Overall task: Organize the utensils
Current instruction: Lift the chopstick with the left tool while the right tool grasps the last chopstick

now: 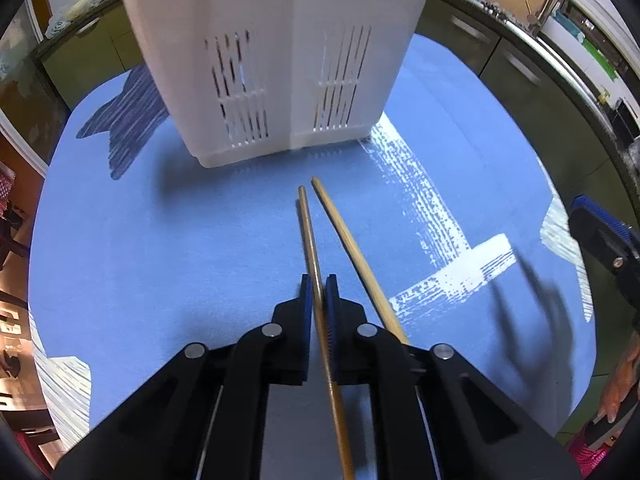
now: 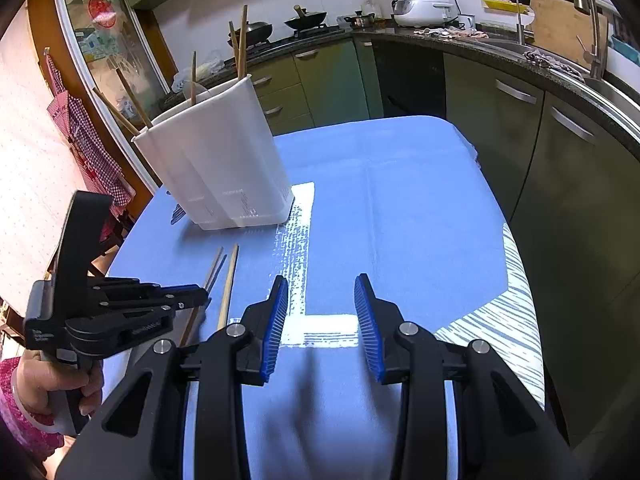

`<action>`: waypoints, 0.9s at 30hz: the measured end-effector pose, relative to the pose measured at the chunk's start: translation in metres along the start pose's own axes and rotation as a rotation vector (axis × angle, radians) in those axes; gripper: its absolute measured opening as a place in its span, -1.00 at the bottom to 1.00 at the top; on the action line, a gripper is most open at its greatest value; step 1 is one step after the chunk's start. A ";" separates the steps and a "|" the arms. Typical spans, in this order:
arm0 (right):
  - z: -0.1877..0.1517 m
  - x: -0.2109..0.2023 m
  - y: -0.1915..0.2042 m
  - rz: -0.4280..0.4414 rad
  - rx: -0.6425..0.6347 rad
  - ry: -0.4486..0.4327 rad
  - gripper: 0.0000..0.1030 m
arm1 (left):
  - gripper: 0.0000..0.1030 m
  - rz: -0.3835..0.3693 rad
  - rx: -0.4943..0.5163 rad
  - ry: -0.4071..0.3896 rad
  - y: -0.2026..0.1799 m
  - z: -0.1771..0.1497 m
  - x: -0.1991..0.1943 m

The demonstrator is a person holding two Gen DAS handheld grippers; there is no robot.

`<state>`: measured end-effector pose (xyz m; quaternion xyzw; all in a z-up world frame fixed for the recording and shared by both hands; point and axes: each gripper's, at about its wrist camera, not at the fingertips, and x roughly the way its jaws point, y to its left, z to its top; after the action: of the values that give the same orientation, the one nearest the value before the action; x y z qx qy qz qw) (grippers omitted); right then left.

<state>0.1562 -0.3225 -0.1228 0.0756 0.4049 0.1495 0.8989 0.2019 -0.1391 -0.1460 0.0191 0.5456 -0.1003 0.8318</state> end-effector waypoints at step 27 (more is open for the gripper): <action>0.010 0.112 0.097 -0.009 -0.246 0.264 -0.08 | -0.88 -0.028 0.074 -0.389 0.031 -0.071 -0.171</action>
<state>0.2138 -0.1946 -0.1705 -0.0570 0.4982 0.2028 0.8411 0.0776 -0.0738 -0.0216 0.0224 0.3709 -0.1338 0.9187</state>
